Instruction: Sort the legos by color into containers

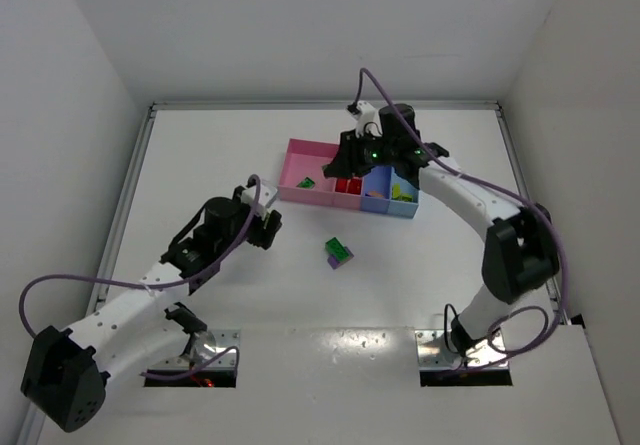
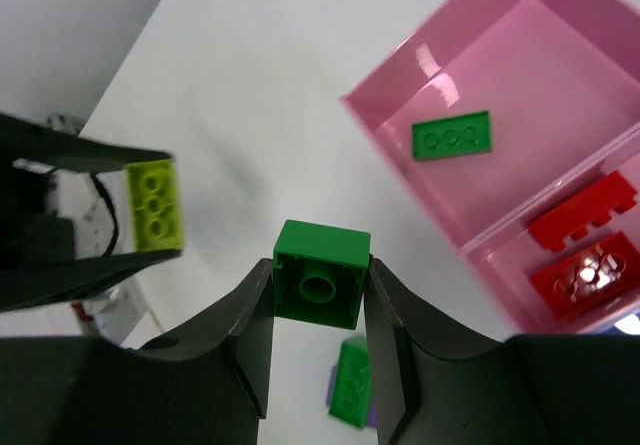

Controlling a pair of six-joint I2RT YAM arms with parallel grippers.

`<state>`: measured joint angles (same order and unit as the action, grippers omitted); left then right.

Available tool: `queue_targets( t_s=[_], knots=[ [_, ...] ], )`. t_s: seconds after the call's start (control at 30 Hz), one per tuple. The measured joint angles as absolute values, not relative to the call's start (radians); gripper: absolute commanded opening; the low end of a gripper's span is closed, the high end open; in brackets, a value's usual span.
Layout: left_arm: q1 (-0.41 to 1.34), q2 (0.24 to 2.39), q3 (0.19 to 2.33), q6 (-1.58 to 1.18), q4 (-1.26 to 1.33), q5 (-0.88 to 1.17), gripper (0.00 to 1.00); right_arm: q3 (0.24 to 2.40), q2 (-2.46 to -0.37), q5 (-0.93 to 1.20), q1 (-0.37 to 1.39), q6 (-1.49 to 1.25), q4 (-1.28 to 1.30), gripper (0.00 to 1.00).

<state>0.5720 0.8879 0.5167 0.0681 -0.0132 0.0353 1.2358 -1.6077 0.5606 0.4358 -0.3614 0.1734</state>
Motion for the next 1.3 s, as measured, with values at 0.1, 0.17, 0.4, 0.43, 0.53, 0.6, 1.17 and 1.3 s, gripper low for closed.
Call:
queue_targets(
  t_s=[0.1, 0.17, 0.4, 0.43, 0.53, 0.6, 1.17, 1.3],
  knots=[
    [0.513, 0.888, 0.517, -0.002, -0.024, 0.025, 0.01, 1.324, -1.753, 0.552, 0.434, -0.359, 0.155, 0.00],
    [0.491, 0.888, 0.518, -0.035, -0.036, 0.026, 0.01, 1.390, -1.856, 0.550, 0.434, -0.358, 0.150, 0.00],
    [0.410, 0.898, 0.585, -0.121, -0.081, 0.039, 0.01, 1.638, -2.146, 0.521, 0.434, -0.359, 0.164, 0.10],
    [0.402, 0.906, 0.603, -0.134, -0.082, 0.041, 0.01, 1.666, -2.169, 0.515, 0.434, -0.358, 0.170, 0.17],
    [0.377, 0.942, 0.668, -0.179, -0.096, 0.067, 0.01, 1.727, -2.220, 0.495, 0.434, -0.358, 0.178, 0.50],
    [0.363, 0.957, 0.691, -0.211, -0.097, 0.087, 0.01, 1.742, -2.228, 0.477, 0.436, -0.351, 0.186, 0.59],
    [0.392, 1.089, 0.804, -0.291, -0.102, 0.199, 0.01, 1.540, -1.954, 0.392, 0.393, -0.335, 0.230, 0.76],
    [0.447, 1.154, 0.845, -0.266, -0.086, 0.208, 0.01, 1.525, -1.732, 0.350, 0.253, -0.321, 0.247, 0.76]
  ],
)
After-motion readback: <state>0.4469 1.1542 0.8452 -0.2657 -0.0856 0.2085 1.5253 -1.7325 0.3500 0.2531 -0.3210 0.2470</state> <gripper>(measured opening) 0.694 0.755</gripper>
